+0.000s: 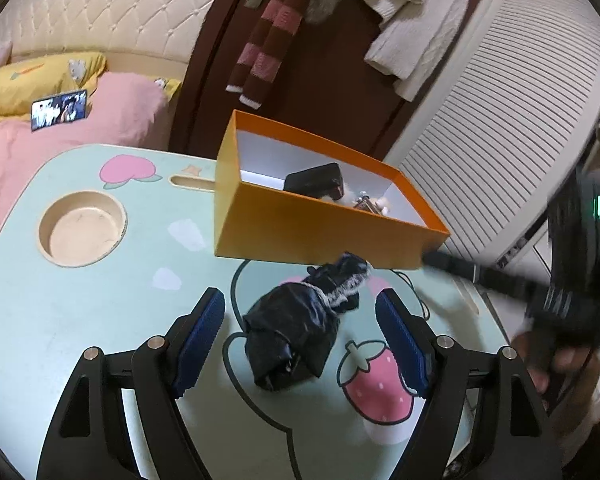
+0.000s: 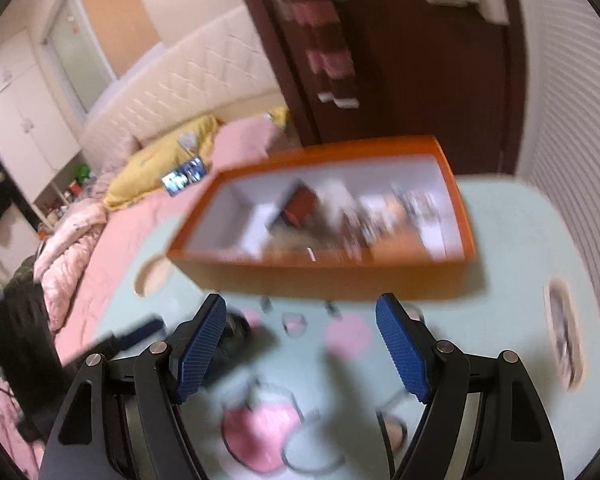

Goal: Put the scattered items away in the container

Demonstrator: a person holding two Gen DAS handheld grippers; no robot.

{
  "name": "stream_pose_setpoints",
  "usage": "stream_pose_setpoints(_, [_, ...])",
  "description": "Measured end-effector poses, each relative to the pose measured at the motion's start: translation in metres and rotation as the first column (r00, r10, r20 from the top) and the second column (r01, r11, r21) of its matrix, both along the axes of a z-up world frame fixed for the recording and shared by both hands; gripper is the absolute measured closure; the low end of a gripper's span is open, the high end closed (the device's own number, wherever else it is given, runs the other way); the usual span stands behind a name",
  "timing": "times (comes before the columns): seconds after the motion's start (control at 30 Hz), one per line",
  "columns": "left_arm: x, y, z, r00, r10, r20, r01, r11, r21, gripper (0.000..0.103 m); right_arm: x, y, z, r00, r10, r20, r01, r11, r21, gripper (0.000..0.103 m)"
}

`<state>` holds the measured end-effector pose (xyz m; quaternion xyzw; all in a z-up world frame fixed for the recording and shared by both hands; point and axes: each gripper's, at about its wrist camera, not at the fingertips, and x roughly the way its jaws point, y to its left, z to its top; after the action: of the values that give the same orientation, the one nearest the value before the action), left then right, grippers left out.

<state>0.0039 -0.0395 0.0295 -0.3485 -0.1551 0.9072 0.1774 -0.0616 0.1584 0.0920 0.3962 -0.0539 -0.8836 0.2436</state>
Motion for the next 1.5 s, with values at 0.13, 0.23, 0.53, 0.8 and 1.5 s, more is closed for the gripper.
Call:
stream_pose_setpoints(0.13, [0.002,0.008,0.001,1.0,-0.023,-0.02,0.022,0.999,-0.039,0.025,-0.039,-0.024,0.019,1.0,0.007,0.004,-0.007,1.0,0.004,0.032])
stream_pose_setpoints(0.23, [0.004,0.008,0.0,0.999,-0.022,-0.029,0.021,0.999,-0.039,0.025,-0.072,-0.042,0.014,0.998,-0.015,0.064,0.011,0.998,0.059,0.046])
stream_pose_setpoints(0.53, [0.0,-0.01,-0.006,1.0,0.019,0.002,-0.019,0.998,0.066,0.025,-0.124,-0.057,-0.022,0.967,-0.052,0.25,0.053,0.999,0.006,0.046])
stream_pose_setpoints(0.8, [-0.005,-0.023,-0.012,0.998,0.045,0.039,-0.05,0.987,0.15,0.025,-0.129,-0.082,-0.025,0.976,0.007,0.219,-0.021,0.998,0.062,0.073])
stream_pose_setpoints(1.5, [-0.003,-0.024,-0.009,0.997,0.07,0.017,-0.072,0.987,0.146,0.025,-0.025,-0.004,0.047,0.989,0.116,0.092,-0.106,0.989,-0.099,0.077])
